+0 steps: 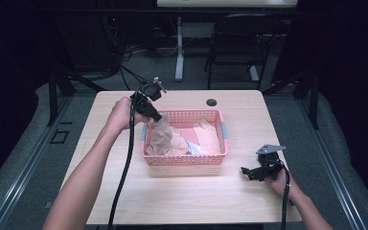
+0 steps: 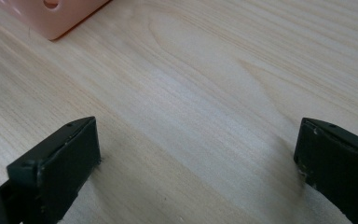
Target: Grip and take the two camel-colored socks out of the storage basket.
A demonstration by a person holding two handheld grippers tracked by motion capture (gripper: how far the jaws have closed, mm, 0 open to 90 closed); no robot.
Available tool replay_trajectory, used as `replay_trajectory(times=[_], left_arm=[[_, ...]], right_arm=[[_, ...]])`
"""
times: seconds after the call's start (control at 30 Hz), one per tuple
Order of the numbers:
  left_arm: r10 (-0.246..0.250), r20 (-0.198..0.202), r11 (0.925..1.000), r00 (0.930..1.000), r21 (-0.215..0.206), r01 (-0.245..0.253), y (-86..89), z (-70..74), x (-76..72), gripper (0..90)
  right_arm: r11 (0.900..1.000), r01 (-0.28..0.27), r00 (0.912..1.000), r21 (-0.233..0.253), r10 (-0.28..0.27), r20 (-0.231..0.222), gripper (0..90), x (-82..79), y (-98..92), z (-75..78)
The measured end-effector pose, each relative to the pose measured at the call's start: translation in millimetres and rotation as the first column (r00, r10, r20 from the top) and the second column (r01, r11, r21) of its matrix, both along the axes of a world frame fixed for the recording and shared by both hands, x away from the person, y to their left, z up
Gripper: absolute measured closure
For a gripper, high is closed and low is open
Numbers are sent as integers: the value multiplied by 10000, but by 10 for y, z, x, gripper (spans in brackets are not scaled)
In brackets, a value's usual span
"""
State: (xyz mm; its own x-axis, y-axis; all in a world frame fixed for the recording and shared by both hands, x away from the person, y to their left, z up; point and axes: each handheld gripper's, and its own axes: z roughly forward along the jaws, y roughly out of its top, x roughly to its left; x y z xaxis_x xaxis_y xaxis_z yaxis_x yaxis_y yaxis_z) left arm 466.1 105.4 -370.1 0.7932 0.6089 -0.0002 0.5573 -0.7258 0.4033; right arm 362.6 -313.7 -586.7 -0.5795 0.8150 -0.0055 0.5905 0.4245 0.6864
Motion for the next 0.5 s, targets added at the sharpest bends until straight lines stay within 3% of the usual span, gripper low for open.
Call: replay_trajectory(times=[0.5], left_arm=[[475,331,9986,9983,-267,-467,304,211,-45,854]], right_arm=[[10000,24,10000,66,-24,19,0,-1,3,-5]])
